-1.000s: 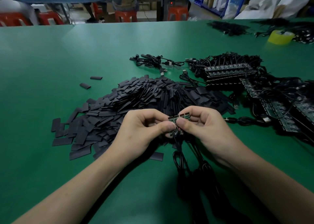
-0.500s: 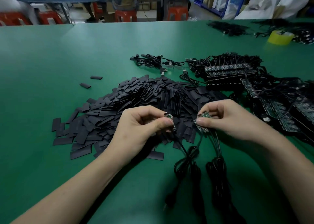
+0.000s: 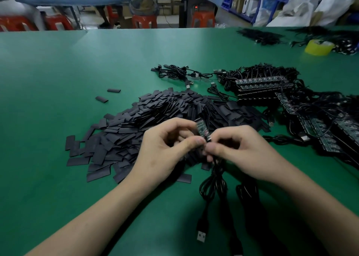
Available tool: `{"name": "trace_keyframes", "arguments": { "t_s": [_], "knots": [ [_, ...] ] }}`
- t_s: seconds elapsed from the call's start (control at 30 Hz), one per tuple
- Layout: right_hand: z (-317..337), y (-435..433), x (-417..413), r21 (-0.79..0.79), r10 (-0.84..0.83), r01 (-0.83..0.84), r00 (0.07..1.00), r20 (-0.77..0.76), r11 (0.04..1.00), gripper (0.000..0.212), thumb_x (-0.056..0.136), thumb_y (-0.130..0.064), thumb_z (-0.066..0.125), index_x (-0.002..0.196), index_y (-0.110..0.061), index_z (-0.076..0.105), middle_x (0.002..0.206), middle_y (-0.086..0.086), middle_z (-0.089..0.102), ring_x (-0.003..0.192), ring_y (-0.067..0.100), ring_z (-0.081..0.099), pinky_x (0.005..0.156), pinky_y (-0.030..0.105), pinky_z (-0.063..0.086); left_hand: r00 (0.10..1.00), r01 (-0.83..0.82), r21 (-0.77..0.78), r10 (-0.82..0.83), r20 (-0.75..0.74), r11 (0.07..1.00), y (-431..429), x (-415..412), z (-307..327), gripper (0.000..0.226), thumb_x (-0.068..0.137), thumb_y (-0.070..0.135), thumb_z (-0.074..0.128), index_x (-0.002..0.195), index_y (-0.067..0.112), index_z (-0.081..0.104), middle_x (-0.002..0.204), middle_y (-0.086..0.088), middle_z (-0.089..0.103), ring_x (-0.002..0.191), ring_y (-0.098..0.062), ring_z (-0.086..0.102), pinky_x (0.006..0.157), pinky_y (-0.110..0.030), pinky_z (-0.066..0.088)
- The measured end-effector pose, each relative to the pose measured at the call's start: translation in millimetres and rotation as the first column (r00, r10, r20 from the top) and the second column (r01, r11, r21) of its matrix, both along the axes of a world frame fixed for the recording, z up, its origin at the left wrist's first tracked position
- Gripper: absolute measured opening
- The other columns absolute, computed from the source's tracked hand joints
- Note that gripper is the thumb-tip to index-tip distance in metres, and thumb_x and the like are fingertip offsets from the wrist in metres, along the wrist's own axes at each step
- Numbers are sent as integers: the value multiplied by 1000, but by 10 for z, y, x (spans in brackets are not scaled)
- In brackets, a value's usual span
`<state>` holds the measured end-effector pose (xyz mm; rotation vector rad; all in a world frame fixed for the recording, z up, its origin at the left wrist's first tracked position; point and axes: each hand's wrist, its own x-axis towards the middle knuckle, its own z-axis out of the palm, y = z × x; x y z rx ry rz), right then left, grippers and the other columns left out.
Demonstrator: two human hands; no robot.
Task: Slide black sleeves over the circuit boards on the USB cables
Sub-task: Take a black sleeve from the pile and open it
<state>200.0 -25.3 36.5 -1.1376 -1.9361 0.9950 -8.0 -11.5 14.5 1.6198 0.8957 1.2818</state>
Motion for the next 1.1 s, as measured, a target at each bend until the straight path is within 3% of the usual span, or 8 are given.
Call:
{"name": "trace_keyframes", "arguments": {
  "t_s": [0.1, 0.2, 0.33, 0.6, 0.73, 0.83, 0.97, 1.1],
  "knots": [
    [84, -12, 105, -112, -18, -20, 945, -326, 994, 20, 87, -38, 71, 78, -21, 76, 70, 6, 72, 60, 16, 64, 57, 23, 52, 973, 65, 74, -47, -224, 995, -59, 36, -26, 21, 85, 44, 71, 89, 24, 75, 73, 1, 72, 66, -23, 66, 65, -35, 55],
    [166, 0, 232, -167, -14, -102, 816, -578, 981, 29, 79, -50, 81, 73, -23, 71, 61, -2, 61, 55, 13, 57, 52, 22, 46, 903, 66, 189, 22, -429, 980, -61, 18, -19, 26, 92, 51, 62, 89, 28, 74, 75, 10, 71, 70, -11, 67, 68, -30, 53],
    [397, 23, 456, -146, 34, -196, 699, -715, 970, 30, 84, -48, 77, 75, -23, 64, 57, -12, 52, 50, 5, 48, 52, 18, 43, 758, 58, 333, 176, -628, 941, 15, -98, 2, 32, 94, 56, 51, 95, 33, 72, 84, 18, 72, 81, -3, 61, 76, -27, 47],
    [697, -24, 708, 180, -10, 50, 977, -215, 982, 26, 96, -43, 67, 86, -20, 72, 65, 2, 69, 57, 27, 69, 54, 24, 53, 632, 196, 419, 213, -746, 886, 68, -119, -27, 22, 94, 50, 67, 106, 32, 73, 96, 15, 70, 94, -7, 63, 79, -34, 46],
    [685, -31, 642, 152, -47, 87, 967, -251, 985, 25, 95, -40, 67, 87, -16, 73, 71, 8, 72, 65, 31, 73, 54, 28, 57, 662, 221, 431, 190, -725, 875, 38, -77, -36, 26, 97, 50, 64, 115, 32, 71, 98, 16, 67, 96, -8, 61, 79, -35, 46],
    [665, 0, 585, 208, -111, 157, 970, -215, 965, 21, 97, -30, 61, 84, -17, 71, 66, 6, 68, 59, 19, 68, 56, 20, 52, 637, 213, 474, 247, -730, 854, 42, -58, -48, 24, 98, 44, 64, 117, 31, 71, 101, 16, 66, 94, -12, 57, 78, -36, 46],
    [728, 32, 564, 363, -240, 192, 966, 93, 912, 24, 102, -31, 62, 81, -21, 67, 59, -6, 60, 46, 1, 50, 48, 5, 33, 551, 135, 509, 363, -752, 850, 116, -116, -61, 29, 95, 45, 68, 117, 27, 73, 105, 11, 65, 98, -18, 56, 80, -35, 45],
    [634, 93, 332, 384, -290, 128, 869, 401, 915, 33, 94, -55, 52, 74, -30, 61, 63, -15, 62, 55, 3, 55, 53, 19, 39, 516, 89, 500, 389, -763, 862, 132, -123, -84, 35, 94, 49, 66, 118, 25, 76, 104, 9, 66, 99, -19, 57, 80, -35, 45]
  ]
}}
